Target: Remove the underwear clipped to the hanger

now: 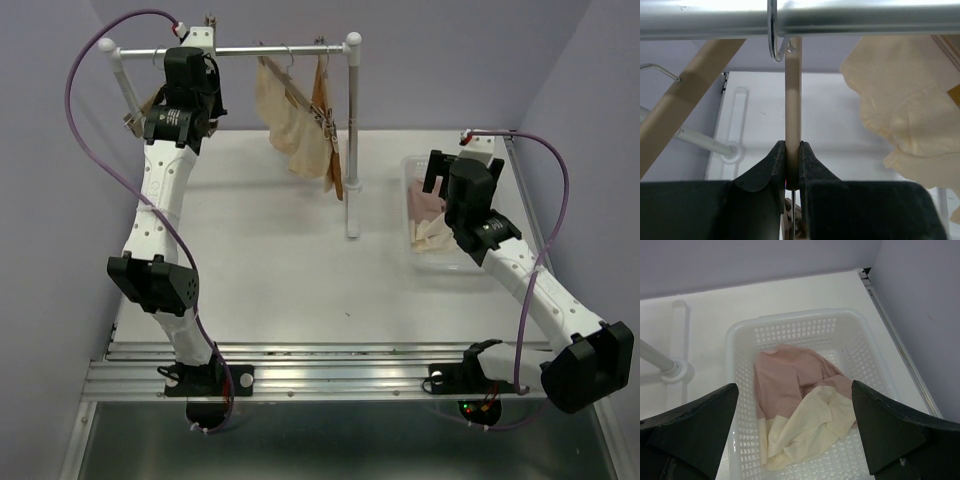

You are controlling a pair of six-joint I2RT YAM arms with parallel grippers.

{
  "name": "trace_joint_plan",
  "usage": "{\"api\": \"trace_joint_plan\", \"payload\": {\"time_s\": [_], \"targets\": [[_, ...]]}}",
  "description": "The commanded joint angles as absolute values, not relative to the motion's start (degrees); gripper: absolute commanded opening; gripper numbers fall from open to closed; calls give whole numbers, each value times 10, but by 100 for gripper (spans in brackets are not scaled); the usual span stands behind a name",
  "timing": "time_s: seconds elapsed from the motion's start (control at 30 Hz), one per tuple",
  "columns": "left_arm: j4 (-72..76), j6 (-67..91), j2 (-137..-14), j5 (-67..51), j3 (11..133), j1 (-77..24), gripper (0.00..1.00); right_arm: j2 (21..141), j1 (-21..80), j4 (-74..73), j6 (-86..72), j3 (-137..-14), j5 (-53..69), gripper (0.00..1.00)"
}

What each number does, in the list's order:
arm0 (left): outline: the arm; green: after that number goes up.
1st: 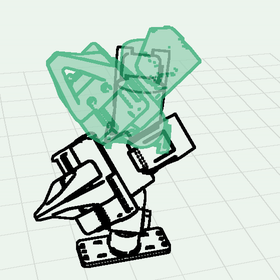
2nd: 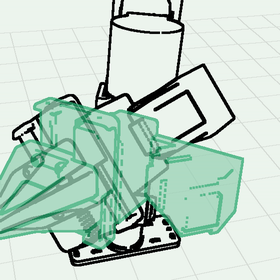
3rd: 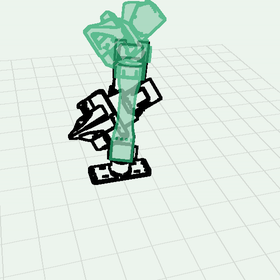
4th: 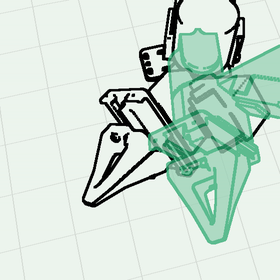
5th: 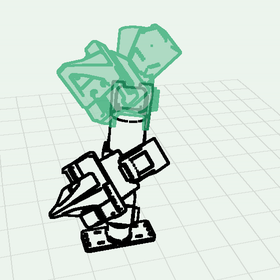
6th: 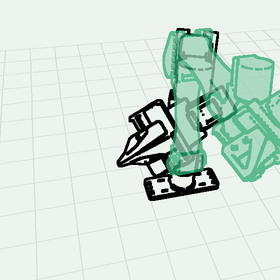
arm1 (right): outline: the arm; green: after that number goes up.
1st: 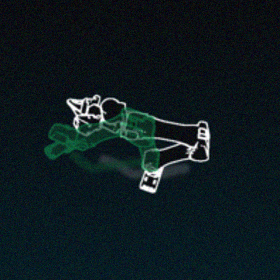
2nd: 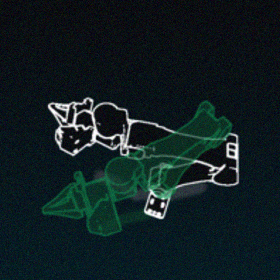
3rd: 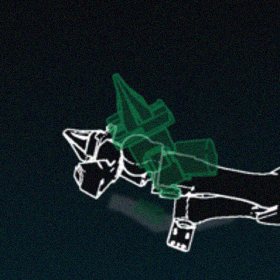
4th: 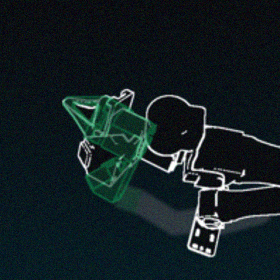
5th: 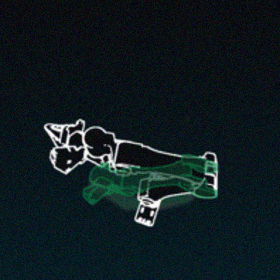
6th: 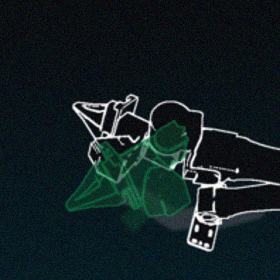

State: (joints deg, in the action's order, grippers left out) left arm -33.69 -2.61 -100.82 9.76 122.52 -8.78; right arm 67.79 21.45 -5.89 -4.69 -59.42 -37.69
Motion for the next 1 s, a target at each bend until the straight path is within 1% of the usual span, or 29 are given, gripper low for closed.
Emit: {"api": "trace_joint_plan", "payload": {"time_s": [0.0, 0.1, 0.13, 0.2, 0.23, 0.33, 0.37, 0.4, 0.43, 0.5, 0.53, 0.57, 0.7, 0.83, 0.97], "targets": [[-335, -33, -1010, 91, 1254, -62, 0, 675, 216, -26, -37, -598, -387, 100], [-347, -13, -1006, 90, 1243, -57, 0, 675, 216, -26, -39, -598, -381, 100], [-345, -11, -993, 88, 1232, -57, 3, 675, 216, -26, -39, -598, -379, 100], [-329, -4, -978, 84, 1193, -57, 14, 674, 216, -26, -39, -599, -370, 100], [-325, -4, -971, 77, 1182, -57, 15, 672, 216, -26, -39, -599, -362, 100], [-318, 10, -941, 69, 1151, -57, 38, 667, 216, -26, -38, -598, -336, 100], [-318, 13, -937, 68, 1143, -57, 53, 663, 216, -23, -35, -598, -327, 100], [-319, 18, -932, 69, 1139, -57, 58, 660, 216, -23, -33, -596, -315, 100], [-320, 21, -920, 66, 1133, -57, 65, 654, 216, -18, -26, -594, -287, 100], [-314, 26, -907, 52, 1124, -57, 73, 646, 216, -13, -22, -592, -260, 100], [-311, 35, -890, 45, 1119, -57, 89, 642, 216, -11, -20, -588, -234, 100], [-302, 40, -881, 37, 1106, -57, 99, 633, 216, -6, -19, -588, -219, 100], [-273, 79, -825, 12, 1060, -57, 99, 616, 216, -6, -21, -583, -168, 100], [-255, 123, -771, 26, 1027, -65, 99, 606, 216, -6, -32, -577, -179, 100], [-252, 168, -744, 15, 1033, -93, 99, 606, 216, -6, -40, -572, -207, 100]]}}
